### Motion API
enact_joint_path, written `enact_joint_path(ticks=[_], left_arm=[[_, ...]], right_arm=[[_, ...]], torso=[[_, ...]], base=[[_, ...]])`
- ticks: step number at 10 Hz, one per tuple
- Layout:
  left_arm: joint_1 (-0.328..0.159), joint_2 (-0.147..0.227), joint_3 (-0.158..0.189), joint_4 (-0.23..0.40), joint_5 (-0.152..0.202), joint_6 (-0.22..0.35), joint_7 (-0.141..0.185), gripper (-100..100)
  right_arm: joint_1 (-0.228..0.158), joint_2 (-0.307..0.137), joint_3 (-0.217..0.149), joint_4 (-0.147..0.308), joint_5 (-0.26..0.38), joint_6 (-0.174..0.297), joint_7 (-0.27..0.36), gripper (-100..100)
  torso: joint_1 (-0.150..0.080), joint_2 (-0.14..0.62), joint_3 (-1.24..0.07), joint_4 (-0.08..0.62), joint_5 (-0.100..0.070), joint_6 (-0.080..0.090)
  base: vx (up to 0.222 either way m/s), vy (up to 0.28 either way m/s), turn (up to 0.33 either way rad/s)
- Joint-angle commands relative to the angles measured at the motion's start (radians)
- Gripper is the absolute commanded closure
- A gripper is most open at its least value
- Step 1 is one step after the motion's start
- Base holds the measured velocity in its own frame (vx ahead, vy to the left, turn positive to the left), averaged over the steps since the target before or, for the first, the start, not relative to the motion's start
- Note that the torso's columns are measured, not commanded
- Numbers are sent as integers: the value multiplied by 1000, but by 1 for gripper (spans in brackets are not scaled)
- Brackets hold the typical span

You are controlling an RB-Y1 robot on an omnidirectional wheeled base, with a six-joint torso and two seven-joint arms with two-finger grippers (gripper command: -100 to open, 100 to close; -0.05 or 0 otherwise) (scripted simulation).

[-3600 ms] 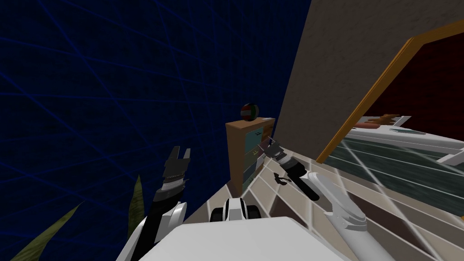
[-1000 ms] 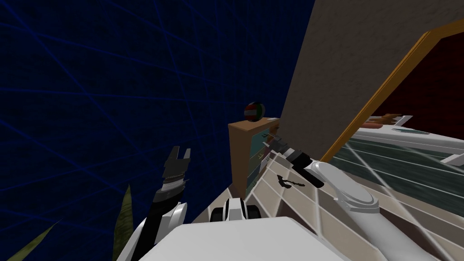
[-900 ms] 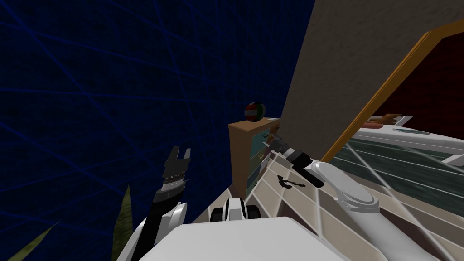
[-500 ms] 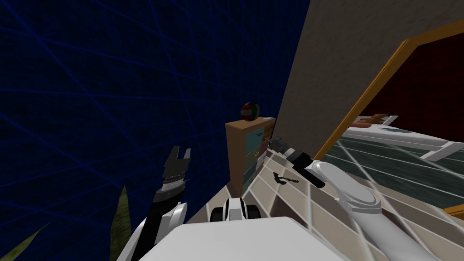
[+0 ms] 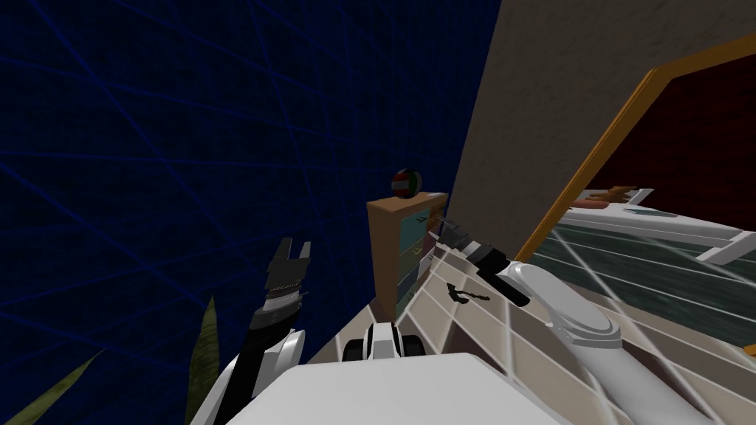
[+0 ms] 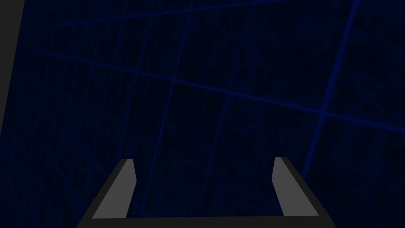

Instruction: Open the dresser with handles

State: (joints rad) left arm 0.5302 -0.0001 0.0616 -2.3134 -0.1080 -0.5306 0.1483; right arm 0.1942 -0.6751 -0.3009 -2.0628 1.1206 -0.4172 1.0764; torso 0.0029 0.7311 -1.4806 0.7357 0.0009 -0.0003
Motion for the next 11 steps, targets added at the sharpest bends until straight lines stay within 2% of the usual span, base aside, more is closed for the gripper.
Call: enact_joint_path(ticks=[1,2,3,4,9,10,11], left_arm=[[0,0,0,0,0,0,0,0],[0,0,0,0,0,0,0,0],[0,0,0,0,0,0,0,0],[1,-2,-2,0,0,0,0,0],[1,-3,-3,1,1,0,0,0],[1,-3,-3,1,1,0,0,0],[1,-3,-3,1,1,0,0,0]], right_arm=[[-1,0,1,3,3,2,2,-100],[-8,-31,-14,7,-3,3,-23,-100],[-8,-19,-4,7,2,5,-10,-100],[-9,-22,-4,7,2,6,-15,100],[-4,-29,-10,-3,-9,-7,-23,100],[-3,-18,-3,1,-2,-2,-12,-100],[-3,-16,-2,2,0,0,-10,-100]], torso=[[-2,5,3,2,-1,0],[-6,12,7,4,-2,1],[-4,12,8,4,-1,1],[-1,10,6,4,-1,2],[-4,8,5,2,-1,0],[0,3,3,1,0,0],[4,-3,-1,0,1,-1]], base=[[80,39,10],[79,68,-9],[44,32,7],[2,-13,-2],[-115,-86,-44],[58,29,60],[107,83,49]])
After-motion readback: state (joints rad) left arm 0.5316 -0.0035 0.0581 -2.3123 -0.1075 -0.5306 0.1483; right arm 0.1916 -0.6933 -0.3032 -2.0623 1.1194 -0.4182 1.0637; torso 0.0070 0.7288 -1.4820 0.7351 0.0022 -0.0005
